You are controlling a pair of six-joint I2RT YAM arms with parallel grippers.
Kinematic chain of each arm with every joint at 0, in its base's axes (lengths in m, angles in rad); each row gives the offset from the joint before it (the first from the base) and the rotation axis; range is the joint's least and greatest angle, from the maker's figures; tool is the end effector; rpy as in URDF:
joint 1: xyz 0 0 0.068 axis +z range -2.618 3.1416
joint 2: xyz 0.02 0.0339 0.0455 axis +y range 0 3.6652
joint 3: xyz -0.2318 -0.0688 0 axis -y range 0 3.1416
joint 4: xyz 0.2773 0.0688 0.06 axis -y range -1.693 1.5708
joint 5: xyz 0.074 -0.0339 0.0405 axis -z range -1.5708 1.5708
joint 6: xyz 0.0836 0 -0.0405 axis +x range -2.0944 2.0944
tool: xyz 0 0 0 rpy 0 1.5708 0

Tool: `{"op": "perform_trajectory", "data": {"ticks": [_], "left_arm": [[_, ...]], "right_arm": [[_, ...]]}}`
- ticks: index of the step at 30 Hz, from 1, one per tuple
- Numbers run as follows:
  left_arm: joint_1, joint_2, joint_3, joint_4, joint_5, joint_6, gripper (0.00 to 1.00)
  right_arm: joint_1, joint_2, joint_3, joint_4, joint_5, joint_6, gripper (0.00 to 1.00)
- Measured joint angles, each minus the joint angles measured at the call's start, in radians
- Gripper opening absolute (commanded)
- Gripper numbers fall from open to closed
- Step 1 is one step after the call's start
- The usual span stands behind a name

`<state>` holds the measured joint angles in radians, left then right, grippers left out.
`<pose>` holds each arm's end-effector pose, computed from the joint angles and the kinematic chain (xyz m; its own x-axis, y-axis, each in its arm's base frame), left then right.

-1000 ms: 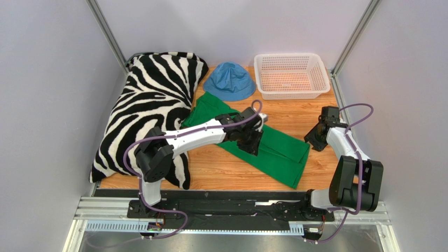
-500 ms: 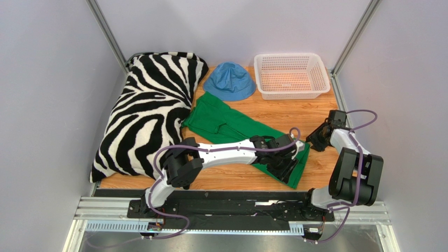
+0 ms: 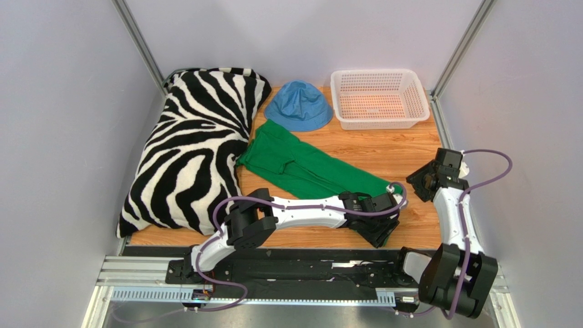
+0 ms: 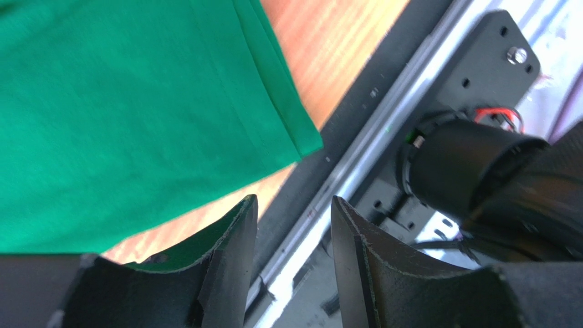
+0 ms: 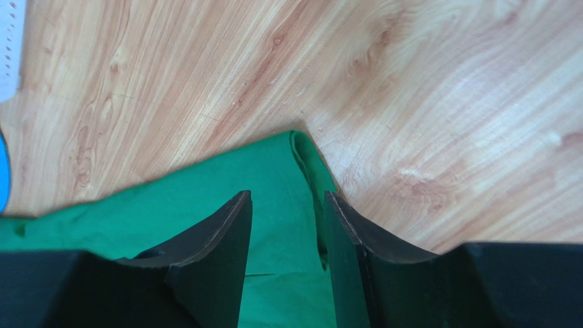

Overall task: Roll the t-shirts
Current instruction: Roll the arm.

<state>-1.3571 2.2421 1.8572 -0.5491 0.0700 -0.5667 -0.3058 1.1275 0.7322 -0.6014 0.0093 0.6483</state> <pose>0.1082 -0.5263 0.1199 -0.6719 0.5711 -0.4715 0.7384 0.5660 -0.3667 0.2717 -0.0866 0.1392 -0.4536 0.7764 -0.4376 0.7273 0.6062 0.3217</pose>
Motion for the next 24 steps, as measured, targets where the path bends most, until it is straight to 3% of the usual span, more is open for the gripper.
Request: {"op": "perform_trajectory", "data": {"ticks": [18, 22, 24], "left_arm": [[-0.016, 0.108, 0.06, 0.079, -0.059, 0.037, 0.51], [-0.017, 0.118, 0.066, 0.089, -0.08, 0.034, 0.34], [-0.017, 0.121, 0.066, 0.09, -0.097, 0.035, 0.16]], "right_arm": [[-0.004, -0.09, 0.0, -0.125, 0.077, 0.036, 0.51], [-0.006, -0.089, 0.0, -0.127, 0.079, 0.034, 0.47], [-0.006, -0.084, 0.0, -0.126, 0.079, 0.028, 0.43]]}}
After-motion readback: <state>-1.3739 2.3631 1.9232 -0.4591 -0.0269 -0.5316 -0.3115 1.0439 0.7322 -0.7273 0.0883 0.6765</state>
